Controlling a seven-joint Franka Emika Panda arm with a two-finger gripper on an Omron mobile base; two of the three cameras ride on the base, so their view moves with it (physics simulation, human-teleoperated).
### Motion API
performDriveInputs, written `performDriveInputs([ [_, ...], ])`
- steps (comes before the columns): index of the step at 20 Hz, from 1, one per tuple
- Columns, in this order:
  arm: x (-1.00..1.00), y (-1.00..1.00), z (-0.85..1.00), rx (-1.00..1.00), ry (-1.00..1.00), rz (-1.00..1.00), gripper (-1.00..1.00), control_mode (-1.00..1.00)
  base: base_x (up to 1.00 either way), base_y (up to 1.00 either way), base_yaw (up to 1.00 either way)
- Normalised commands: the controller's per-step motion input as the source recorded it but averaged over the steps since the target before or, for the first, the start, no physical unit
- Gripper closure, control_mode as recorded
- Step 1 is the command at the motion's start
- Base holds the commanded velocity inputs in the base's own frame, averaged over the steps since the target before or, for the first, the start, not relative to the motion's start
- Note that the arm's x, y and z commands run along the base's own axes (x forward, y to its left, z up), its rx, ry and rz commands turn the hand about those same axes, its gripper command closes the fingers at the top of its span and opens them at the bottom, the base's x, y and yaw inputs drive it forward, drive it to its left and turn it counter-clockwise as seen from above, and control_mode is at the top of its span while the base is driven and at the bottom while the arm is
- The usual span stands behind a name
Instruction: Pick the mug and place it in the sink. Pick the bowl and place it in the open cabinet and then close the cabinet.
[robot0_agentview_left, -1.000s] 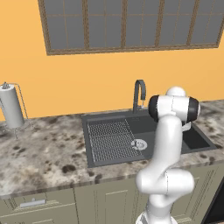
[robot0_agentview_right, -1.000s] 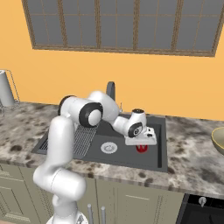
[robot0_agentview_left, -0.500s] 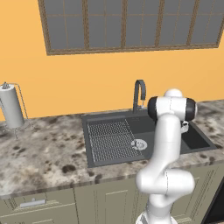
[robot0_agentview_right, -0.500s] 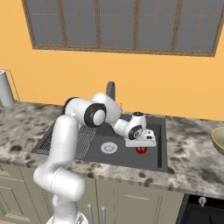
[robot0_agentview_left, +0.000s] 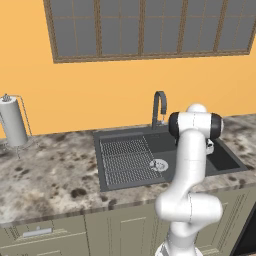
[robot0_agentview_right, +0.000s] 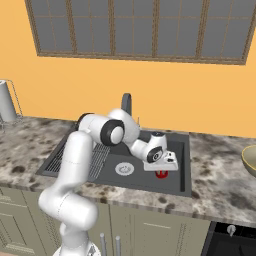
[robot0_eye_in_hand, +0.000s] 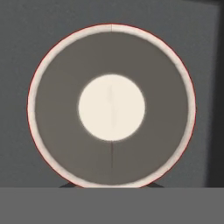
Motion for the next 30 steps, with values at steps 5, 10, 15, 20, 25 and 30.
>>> performDriveInputs([
  [5,0.07,0.00,-0.21,0.00,0.00,0.00,1.00,-1.00,0.00,0.00,0.00],
  [10,0.05,0.00,-0.14,0.00,0.00,0.00,1.00,-1.00,0.00,0.00,0.00],
  [15,0.00,0.00,-0.03,0.00,0.02,0.00,-1.00,-1.00,0.00,0.00,0.00],
  [20,0.00,0.00,0.00,0.02,-0.02,0.00,-1.00,-1.00,0.00,0.00,0.00],
  [25,0.00,0.00,0.23,0.04,-0.09,0.00,-1.00,-1.00,0.00,0.00,0.00],
  [30,-0.02,-0.03,0.56,0.09,-0.06,0.00,-1.00,-1.00,0.00,0.00,0.00],
])
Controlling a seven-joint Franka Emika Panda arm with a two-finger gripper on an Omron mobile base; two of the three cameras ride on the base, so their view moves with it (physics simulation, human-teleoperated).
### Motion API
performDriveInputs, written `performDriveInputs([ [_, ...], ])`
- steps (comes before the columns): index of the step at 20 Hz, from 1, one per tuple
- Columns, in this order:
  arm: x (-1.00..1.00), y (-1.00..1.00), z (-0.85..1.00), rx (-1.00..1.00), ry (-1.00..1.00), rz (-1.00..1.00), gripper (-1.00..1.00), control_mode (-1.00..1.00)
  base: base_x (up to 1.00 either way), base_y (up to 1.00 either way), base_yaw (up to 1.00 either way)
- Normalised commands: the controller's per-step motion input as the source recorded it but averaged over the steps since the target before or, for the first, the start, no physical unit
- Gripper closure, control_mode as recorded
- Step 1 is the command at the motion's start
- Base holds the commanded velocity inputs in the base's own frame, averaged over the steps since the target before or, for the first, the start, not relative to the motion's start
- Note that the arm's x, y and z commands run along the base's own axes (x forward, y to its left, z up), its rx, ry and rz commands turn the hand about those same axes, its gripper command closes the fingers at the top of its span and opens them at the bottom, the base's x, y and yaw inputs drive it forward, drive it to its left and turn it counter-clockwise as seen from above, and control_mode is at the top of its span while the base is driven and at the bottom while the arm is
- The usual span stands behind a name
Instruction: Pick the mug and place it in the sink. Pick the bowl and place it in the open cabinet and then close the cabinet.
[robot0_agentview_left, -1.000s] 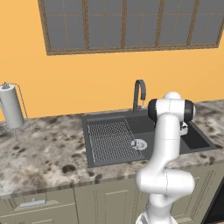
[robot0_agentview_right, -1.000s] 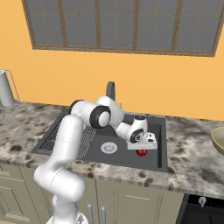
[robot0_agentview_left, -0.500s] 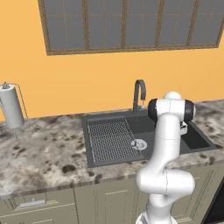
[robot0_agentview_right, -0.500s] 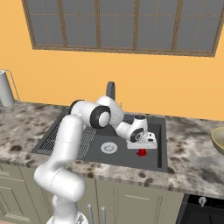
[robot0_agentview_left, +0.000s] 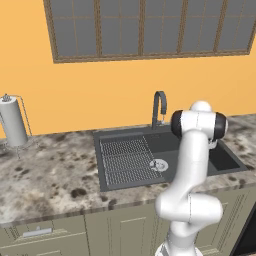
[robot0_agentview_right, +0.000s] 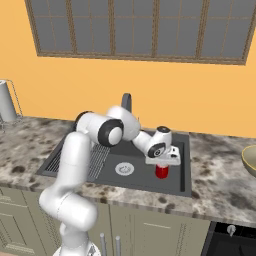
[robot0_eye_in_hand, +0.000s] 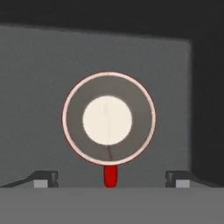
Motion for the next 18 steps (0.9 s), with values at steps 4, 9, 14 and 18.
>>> performDriveInputs([
  [4,-0.09,0.00,0.52,0.09,-0.01,0.00,-1.00,-1.00,0.00,0.00,0.00],
  [9,-0.14,0.00,0.26,0.02,0.00,0.00,-1.00,-1.00,0.00,0.00,0.00],
  [14,-0.03,0.00,0.24,0.00,0.00,0.00,-1.00,-1.00,0.00,0.00,0.00],
  [18,0.00,0.00,0.24,0.00,0.00,0.00,-1.00,-1.00,0.00,0.00,0.00],
])
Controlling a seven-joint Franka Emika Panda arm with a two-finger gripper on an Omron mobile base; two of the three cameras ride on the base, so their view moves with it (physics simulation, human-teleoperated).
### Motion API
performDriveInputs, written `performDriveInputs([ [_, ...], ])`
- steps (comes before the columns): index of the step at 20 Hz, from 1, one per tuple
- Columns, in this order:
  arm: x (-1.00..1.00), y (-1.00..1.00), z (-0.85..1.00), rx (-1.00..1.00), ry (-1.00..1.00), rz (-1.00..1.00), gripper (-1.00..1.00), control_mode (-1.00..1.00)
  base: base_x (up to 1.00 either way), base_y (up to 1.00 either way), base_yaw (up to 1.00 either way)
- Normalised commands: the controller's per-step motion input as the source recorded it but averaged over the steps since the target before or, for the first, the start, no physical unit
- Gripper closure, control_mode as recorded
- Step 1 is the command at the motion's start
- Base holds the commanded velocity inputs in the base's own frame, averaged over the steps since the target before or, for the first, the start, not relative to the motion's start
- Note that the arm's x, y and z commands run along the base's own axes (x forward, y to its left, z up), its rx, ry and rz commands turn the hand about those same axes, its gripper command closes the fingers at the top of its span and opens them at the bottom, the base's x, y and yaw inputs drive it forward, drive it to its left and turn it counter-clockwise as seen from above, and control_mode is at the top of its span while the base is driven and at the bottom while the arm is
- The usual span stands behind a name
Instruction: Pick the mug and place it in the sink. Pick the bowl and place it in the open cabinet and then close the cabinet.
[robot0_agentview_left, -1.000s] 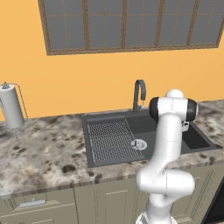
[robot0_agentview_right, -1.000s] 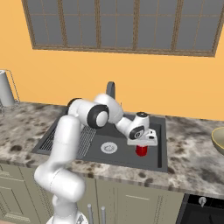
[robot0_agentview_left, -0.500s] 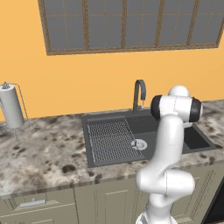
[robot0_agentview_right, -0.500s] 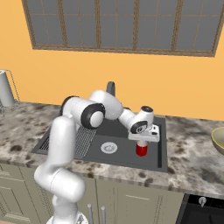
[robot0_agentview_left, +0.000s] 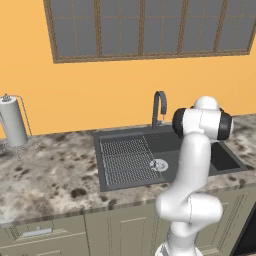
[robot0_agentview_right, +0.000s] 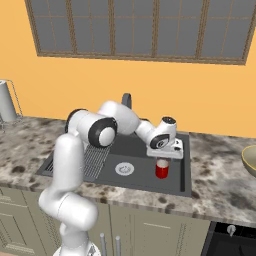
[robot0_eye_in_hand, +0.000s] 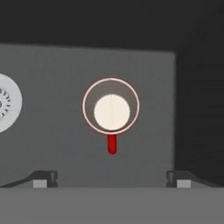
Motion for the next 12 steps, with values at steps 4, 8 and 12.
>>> performDriveInputs([
  [4,-0.01,0.00,0.27,0.00,0.00,0.00,-1.00,-1.00,0.00,0.00,0.00],
  [8,-0.07,0.00,0.29,0.00,0.00,0.00,-1.00,-1.00,0.00,0.00,0.00],
  [12,-0.18,0.00,0.23,0.00,0.00,0.00,-1.00,-1.00,0.00,0.00,0.00],
])
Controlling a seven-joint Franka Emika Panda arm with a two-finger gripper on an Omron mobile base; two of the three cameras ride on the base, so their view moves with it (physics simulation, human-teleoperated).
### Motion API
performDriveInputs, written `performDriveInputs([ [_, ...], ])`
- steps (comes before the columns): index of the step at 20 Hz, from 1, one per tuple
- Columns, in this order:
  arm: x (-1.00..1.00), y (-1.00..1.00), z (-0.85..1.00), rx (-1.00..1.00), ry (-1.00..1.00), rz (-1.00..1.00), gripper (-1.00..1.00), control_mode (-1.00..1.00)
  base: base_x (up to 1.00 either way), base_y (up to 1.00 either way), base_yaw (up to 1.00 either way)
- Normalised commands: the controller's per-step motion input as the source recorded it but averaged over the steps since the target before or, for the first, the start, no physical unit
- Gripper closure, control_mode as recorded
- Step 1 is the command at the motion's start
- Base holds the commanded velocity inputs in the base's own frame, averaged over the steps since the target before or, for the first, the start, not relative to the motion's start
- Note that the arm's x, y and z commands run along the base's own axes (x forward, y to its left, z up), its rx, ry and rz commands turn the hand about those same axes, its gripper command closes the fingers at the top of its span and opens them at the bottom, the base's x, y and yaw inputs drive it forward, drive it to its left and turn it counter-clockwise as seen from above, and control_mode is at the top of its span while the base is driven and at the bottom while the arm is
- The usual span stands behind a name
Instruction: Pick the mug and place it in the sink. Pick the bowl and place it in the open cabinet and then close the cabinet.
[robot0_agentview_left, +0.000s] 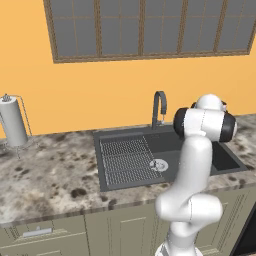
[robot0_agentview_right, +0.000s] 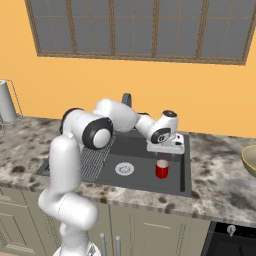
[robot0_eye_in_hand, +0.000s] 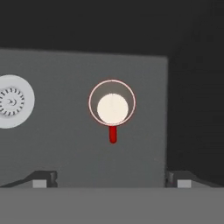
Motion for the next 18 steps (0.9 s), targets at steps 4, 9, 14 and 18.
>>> performDriveInputs([
  [4,-0.31,0.00,0.28,0.00,-0.02,0.00,-1.00,-1.00,0.00,0.00,0.00],
  [9,-0.46,0.00,0.15,0.00,-0.12,0.00,-1.00,-1.00,0.00,0.00,0.00],
  [14,-0.31,0.04,0.24,0.00,-0.20,0.00,-1.00,-1.00,0.00,0.00,0.00],
  [18,-0.08,0.12,0.44,0.00,-0.13,0.00,-1.00,-1.00,0.00,0.00,0.00],
])
